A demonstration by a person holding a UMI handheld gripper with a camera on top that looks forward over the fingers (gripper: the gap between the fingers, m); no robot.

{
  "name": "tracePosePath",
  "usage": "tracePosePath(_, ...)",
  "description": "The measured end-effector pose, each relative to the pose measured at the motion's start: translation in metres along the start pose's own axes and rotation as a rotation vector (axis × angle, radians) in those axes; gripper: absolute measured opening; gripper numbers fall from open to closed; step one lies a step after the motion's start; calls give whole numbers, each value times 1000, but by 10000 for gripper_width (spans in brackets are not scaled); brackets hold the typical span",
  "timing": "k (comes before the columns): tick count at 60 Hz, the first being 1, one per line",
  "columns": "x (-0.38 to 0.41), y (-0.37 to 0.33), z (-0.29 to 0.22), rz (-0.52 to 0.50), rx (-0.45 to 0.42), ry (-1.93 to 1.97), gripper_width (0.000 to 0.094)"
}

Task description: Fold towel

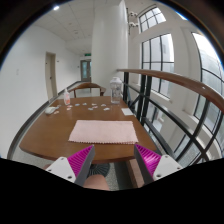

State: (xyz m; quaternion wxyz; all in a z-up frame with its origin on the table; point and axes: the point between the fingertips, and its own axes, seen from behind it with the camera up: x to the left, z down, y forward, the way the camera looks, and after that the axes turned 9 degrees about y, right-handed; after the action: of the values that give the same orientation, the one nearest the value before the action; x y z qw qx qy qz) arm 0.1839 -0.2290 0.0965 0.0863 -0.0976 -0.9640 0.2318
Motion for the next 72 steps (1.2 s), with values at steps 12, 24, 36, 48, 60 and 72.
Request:
tracePosePath(12, 58, 49, -4, -53, 43, -36, 805)
tracePosePath(24, 150, 112, 4, -165, 94, -123, 780)
tracePosePath(36, 200, 200, 33, -158, 214, -144, 690)
tracePosePath(48, 197, 220, 35, -163, 220, -158, 85)
tracePosePath(60, 198, 218, 23, -166, 151, -162, 3)
tracePosePath(72, 135, 183, -62, -101, -10, -46, 4)
